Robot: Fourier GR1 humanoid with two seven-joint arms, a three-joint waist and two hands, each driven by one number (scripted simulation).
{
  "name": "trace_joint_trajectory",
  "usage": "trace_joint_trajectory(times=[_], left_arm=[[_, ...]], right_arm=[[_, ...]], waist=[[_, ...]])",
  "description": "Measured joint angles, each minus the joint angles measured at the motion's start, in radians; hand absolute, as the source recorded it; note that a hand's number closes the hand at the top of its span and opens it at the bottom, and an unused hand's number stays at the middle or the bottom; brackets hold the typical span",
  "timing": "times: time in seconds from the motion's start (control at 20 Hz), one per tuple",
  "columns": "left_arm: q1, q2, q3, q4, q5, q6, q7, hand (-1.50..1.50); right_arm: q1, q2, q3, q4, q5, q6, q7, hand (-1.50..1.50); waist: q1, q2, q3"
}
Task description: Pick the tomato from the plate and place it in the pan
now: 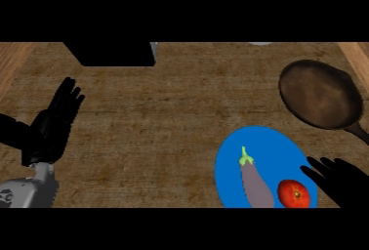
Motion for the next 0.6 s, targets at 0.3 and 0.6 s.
trace_joint_trajectory(times=[0.3,0.6], left_arm=[[0.005,-0.022,0.009,0.0,-0.02,-0.015,-0.002,0.0],[-0.013,-0.051,0.015,0.011,-0.047,-0.015,0.009,0.0]], right_arm=[[-0.069,0.122,0.125,0.026,0.095,0.025,0.065,-1.5],[-0.098,0.199,0.18,0.053,0.195,0.085,0.126,-1.5]], waist=[[0.002,0.0,0.0],[0.0,0.0,0.0]])
